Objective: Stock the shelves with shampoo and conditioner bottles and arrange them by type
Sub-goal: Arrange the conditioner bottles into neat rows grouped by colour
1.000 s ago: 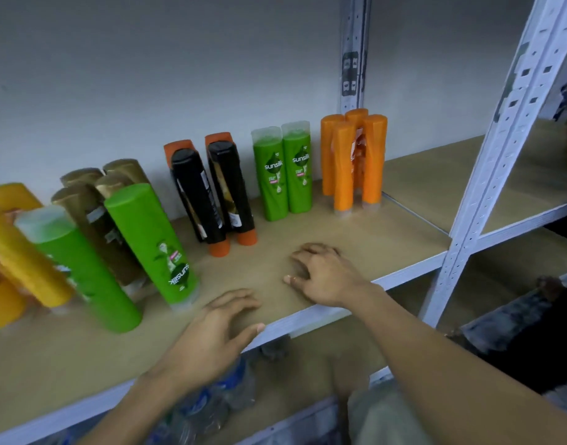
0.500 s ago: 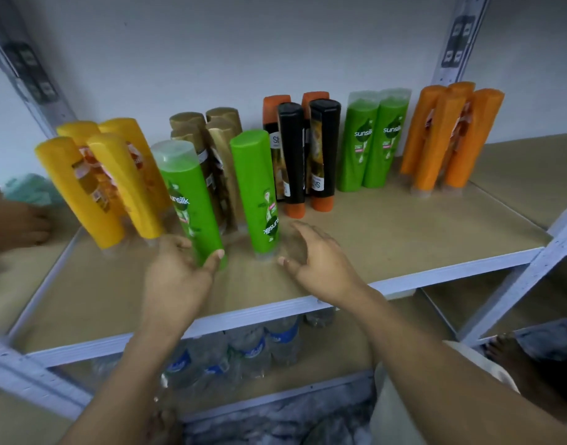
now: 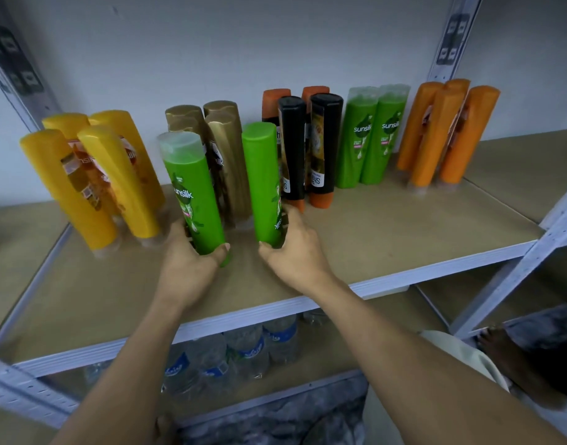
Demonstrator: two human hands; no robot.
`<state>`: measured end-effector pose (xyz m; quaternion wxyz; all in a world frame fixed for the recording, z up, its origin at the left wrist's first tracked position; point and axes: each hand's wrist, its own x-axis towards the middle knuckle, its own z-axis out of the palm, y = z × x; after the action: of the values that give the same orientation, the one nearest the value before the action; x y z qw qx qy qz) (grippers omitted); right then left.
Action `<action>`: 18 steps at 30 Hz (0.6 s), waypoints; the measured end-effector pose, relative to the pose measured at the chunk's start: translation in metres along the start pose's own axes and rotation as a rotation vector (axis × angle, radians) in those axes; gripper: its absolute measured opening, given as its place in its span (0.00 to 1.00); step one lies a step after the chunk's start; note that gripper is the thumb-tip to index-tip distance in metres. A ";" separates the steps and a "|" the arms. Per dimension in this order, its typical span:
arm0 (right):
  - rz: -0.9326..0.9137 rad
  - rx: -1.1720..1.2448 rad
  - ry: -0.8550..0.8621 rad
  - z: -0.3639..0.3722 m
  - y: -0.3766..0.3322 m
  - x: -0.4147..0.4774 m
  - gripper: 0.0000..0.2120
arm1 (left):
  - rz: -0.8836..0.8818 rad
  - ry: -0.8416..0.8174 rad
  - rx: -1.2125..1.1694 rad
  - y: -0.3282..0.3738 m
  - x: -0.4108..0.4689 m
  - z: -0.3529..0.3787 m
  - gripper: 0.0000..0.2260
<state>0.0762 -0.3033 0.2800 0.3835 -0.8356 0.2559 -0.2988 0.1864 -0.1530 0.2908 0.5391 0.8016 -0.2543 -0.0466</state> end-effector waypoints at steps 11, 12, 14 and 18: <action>-0.075 0.010 0.040 -0.002 0.007 0.001 0.30 | 0.065 0.064 0.078 -0.006 -0.005 0.013 0.31; -0.073 0.008 0.052 -0.005 0.010 0.002 0.29 | 0.071 0.067 0.073 -0.007 -0.006 0.013 0.31; -0.040 0.004 0.092 -0.016 0.018 0.005 0.27 | 0.081 0.063 0.059 -0.009 -0.007 0.014 0.31; 0.057 -0.022 0.204 -0.053 0.037 0.018 0.22 | 0.079 0.031 0.034 -0.010 -0.010 0.017 0.31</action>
<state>0.0443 -0.3618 0.2837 0.3546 -0.7974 0.3204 -0.3683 0.1754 -0.1595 0.2726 0.5306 0.8006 -0.2783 -0.0085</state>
